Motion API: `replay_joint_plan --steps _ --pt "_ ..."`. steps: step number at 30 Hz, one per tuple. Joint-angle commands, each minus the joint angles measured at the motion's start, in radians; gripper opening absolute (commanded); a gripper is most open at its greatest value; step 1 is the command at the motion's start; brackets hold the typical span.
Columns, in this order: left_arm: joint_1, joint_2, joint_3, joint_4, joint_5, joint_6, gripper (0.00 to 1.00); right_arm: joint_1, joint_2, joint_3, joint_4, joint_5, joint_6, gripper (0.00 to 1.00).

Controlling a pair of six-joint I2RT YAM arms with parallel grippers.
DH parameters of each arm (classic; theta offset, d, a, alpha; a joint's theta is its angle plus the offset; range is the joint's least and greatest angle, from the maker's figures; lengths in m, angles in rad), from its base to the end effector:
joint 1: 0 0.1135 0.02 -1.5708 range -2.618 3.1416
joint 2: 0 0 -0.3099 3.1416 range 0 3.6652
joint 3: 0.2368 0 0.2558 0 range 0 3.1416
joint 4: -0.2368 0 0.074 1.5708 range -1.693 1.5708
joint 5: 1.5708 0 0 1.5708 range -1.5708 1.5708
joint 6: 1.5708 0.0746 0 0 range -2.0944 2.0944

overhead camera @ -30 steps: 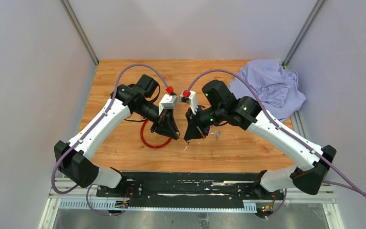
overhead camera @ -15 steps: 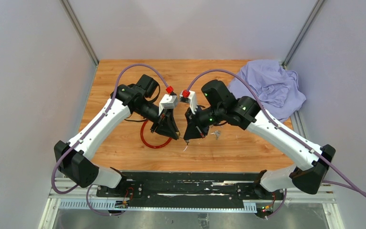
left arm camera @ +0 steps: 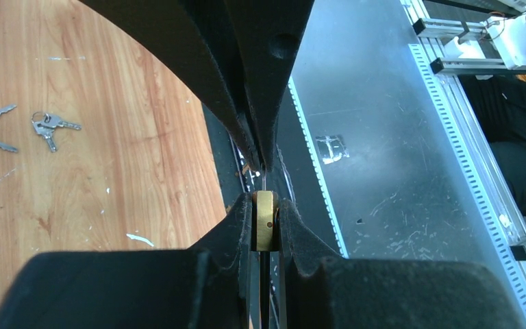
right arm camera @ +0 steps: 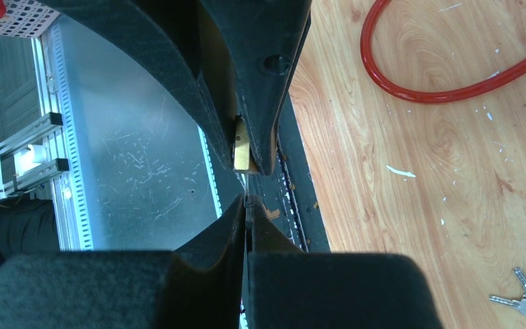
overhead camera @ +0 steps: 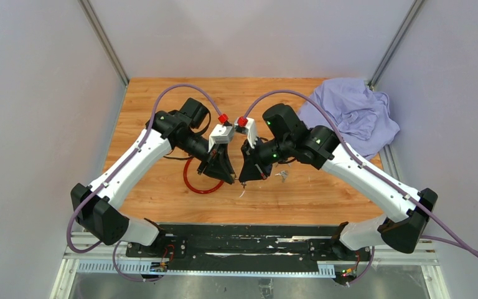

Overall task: Unlock with the key
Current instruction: Unlock the lock.

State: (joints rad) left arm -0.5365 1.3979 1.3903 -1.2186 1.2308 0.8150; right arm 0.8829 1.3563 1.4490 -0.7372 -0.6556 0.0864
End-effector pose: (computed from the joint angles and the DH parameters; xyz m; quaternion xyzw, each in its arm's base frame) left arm 0.1782 -0.1878 0.3838 0.5804 0.5658 -0.5438 0.2176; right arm 0.1569 0.2626 0.4191 -0.4611 0.7249 0.4519 0.2401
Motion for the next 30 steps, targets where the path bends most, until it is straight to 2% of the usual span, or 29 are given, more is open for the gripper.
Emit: replay_joint_plan --steps 1,16,30 --pt "-0.015 -0.008 0.005 -0.002 0.032 -0.003 0.05 -0.008 0.003 0.01 0.028 -0.021 0.001 0.01" --pt "-0.022 0.0 0.017 -0.003 0.032 -0.013 0.05 -0.007 -0.002 -0.024 0.073 -0.035 0.011 0.01" --pt "-0.022 0.025 0.036 -0.003 0.129 -0.049 0.02 0.0 -0.018 -0.049 0.133 -0.032 0.033 0.0"
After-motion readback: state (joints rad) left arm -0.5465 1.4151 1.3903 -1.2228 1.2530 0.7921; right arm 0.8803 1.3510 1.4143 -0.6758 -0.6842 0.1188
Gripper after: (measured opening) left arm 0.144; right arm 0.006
